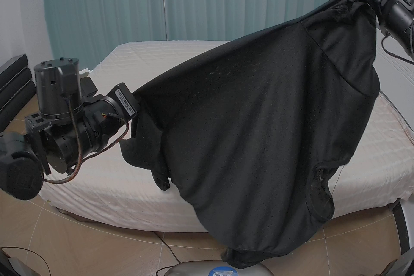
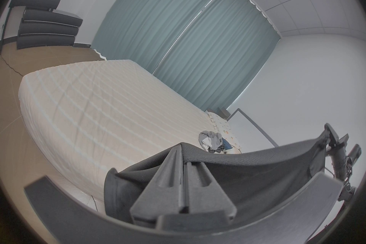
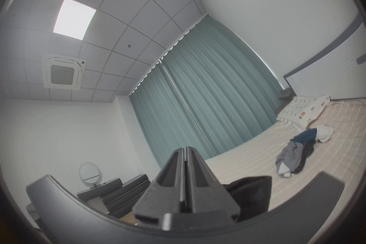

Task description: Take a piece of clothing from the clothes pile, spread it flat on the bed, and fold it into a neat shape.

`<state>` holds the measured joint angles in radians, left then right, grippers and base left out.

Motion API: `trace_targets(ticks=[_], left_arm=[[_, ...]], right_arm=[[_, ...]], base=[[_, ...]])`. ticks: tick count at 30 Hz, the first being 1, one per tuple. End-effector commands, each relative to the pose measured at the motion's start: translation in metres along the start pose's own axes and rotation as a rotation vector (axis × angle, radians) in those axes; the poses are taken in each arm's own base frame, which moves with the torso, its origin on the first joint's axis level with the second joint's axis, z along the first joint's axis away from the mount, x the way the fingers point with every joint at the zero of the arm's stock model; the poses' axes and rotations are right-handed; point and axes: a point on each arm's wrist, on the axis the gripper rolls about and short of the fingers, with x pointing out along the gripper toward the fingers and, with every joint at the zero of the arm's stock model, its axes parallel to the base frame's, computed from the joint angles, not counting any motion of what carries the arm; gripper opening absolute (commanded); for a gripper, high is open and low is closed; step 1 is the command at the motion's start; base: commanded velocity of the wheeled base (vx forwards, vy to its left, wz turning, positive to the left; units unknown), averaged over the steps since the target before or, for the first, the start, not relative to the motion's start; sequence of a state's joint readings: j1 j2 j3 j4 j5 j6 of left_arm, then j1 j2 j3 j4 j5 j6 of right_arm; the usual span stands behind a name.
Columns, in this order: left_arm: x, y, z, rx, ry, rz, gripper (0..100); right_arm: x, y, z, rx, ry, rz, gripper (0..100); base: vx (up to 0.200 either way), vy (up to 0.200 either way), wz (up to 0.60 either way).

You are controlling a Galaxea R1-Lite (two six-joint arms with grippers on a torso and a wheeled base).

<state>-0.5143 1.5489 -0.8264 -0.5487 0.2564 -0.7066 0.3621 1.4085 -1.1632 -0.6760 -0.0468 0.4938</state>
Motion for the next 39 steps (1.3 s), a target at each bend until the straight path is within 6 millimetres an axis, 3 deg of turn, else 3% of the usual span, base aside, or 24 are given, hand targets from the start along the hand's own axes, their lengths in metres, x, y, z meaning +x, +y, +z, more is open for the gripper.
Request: trace_targets(ticks=[1, 6, 9, 19, 24, 32, 39], left_arm=[[0.035, 0.008, -0.018, 0.015, 0.06, 0.067, 0], [0.052, 0.01, -0.024, 0.02, 0.073, 0.084, 0], [0.074, 0.017, -0.033, 0.026, 0.093, 0.119, 0], [0.12, 0.03, -0.052, -0.061, 0.115, 0.163, 0], [0.145, 0.045, -0.074, -0.077, 0.151, 0.209, 0], [0.177, 0.07, -0.104, -0.158, 0.17, 0.269, 0], [0.195, 0.102, -0.115, -0.178, 0.178, 0.29, 0]], right_arm=[[0.054, -0.033, -0.049, -0.062, 0.046, -0.036, 0], [0.068, -0.048, -0.074, -0.119, 0.075, -0.058, 0], [0.08, -0.06, -0.096, -0.123, 0.063, -0.055, 0], [0.103, -0.072, -0.119, -0.133, 0.009, -0.026, 0], [0.111, -0.086, -0.155, -0.13, 0.044, -0.03, 0], [0.116, -0.13, -0.229, -0.132, 0.134, -0.092, 0], [0.112, -0.165, -0.27, -0.138, 0.202, -0.158, 0]], base=[[0.2, 0.0, 0.0], [0.2, 0.0, 0.0], [0.2, 0.0, 0.0], [0.2, 0.0, 0.0], [0.2, 0.0, 0.0], [0.0, 0.0, 0.0], [0.0, 0.0, 0.0]])
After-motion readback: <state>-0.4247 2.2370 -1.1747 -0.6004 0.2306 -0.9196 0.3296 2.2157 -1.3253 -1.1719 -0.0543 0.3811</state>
